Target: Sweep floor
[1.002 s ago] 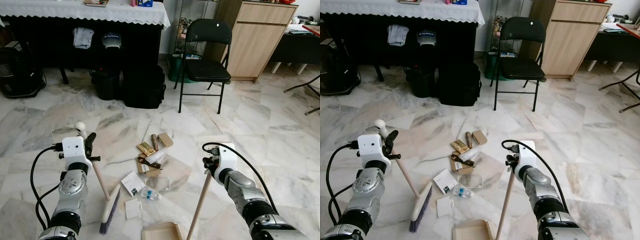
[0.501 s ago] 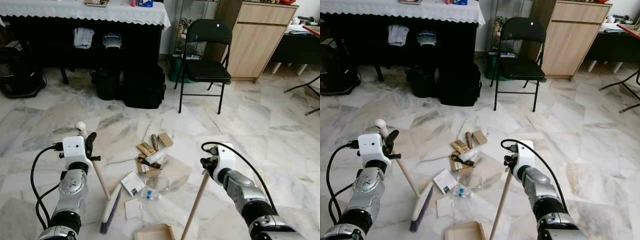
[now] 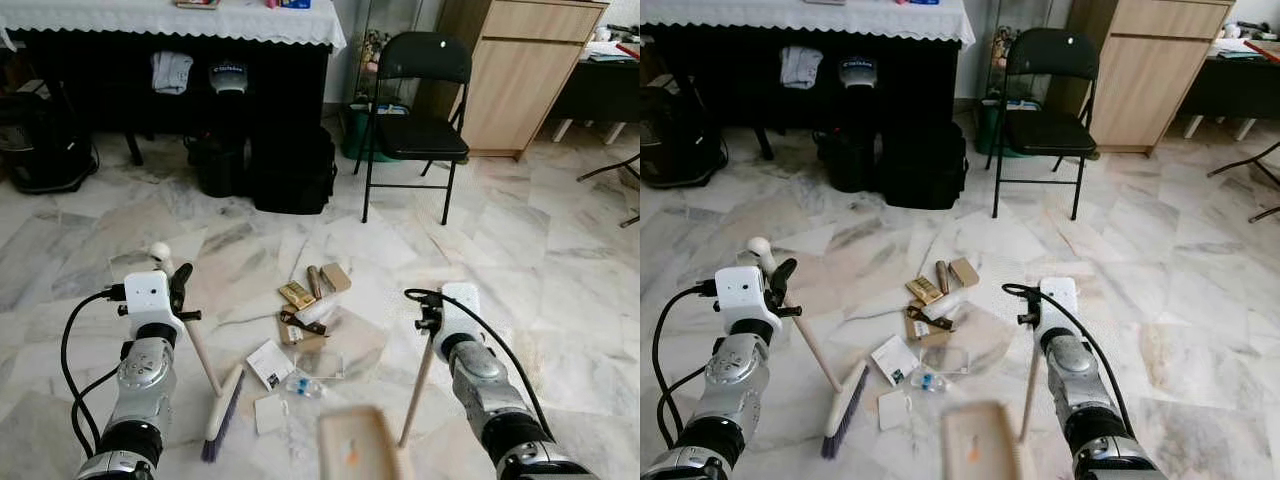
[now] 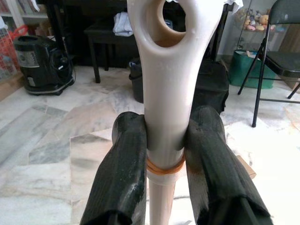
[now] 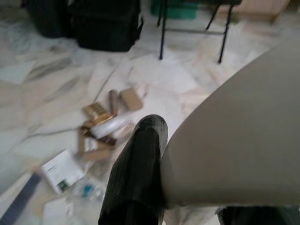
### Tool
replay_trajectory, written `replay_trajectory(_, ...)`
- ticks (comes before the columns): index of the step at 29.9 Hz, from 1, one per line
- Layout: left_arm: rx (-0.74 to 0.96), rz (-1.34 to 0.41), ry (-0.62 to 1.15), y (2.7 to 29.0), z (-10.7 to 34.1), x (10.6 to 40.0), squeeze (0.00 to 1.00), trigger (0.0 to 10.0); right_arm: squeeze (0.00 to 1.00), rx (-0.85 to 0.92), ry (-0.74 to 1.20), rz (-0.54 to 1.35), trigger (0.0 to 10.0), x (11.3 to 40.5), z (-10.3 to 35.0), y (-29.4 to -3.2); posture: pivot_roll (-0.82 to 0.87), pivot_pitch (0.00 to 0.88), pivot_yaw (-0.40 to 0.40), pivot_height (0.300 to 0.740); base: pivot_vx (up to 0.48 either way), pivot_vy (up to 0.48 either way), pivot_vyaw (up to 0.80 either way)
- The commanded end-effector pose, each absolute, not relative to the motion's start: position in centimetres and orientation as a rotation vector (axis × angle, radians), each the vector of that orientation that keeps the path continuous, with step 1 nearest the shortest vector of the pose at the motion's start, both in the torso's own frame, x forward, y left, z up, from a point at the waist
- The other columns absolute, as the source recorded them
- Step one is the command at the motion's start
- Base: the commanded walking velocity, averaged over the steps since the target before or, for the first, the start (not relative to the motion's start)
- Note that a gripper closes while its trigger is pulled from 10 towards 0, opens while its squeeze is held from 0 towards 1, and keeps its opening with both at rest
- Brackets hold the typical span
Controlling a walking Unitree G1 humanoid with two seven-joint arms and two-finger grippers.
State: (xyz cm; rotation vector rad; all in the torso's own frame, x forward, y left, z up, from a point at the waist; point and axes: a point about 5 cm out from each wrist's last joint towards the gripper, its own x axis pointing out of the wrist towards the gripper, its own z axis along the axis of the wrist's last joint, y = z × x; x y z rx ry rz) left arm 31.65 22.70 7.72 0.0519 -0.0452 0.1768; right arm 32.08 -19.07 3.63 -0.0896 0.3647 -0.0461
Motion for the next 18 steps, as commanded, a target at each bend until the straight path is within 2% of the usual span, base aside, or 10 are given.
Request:
replay_trajectory(1, 0.041, 0.179, -0.102, 22.5, 8.9, 32.2, 0.0, 10.0, 0.0, -0.094, 0.312, -0.055, 10.0, 32.6, 4.5, -19.1, 0.01, 0.0, -0.093, 0.74, 0.0, 0.0, 0.0)
replay_trajectory(18, 0.034, 0.192, -0.102, 22.6, 8.7, 31.9, 0.0, 10.0, 0.0, -0.107, 0.371, -0.06, 10.0, 31.5, 2.7, -19.5, 0.01, 0.0, -0.099, 0.74, 0.0, 0.0, 0.0)
